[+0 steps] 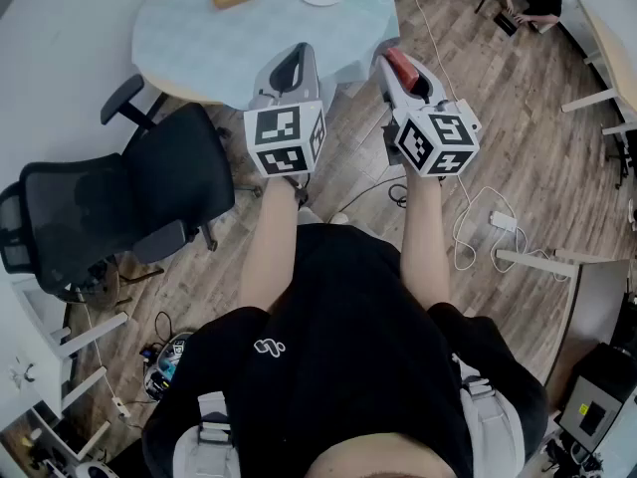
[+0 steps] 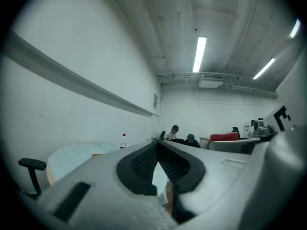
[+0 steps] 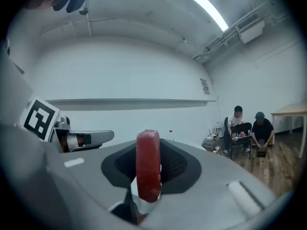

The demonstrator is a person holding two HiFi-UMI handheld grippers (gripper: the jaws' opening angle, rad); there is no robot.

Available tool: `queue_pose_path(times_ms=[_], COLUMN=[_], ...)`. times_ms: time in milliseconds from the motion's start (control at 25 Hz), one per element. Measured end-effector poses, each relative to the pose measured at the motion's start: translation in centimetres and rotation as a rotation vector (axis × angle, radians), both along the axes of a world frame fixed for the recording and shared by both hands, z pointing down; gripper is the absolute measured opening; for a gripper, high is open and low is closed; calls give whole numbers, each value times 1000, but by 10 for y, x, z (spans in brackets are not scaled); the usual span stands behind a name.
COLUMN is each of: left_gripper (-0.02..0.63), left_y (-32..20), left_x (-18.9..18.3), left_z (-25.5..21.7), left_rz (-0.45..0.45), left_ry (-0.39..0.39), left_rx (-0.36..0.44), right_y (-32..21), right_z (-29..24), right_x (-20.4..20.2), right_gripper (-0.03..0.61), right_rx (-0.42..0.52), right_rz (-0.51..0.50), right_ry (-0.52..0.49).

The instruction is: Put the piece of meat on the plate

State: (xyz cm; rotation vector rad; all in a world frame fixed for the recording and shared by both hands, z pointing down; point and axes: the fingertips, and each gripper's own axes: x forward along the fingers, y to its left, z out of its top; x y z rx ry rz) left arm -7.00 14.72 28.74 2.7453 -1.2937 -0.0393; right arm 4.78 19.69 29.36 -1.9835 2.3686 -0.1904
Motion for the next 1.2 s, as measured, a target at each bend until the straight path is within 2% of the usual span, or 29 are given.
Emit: queue_pose_path(times_ms=[480,760,1000,1200], left_gripper=[-3,-3,-3,-3], left_y=[27,25,-7,-65], left_x=[44,48,46,40], left_z=[4,14,23,41], left_rz=[1,-12,-52,-90], left_ry=[-7,-9,-7,7], left_rx=[-1,-13,-17,-40], right_y=[25,23,-12,-70], right_z=[2,12,15,29], right_x=[37,46,59,64], right_gripper=[100,100,100,100], right_rx=[7,1,4,-3], right_rz=[-46,-62,-73,-91], right_ry=[-48,-60,-73,-59])
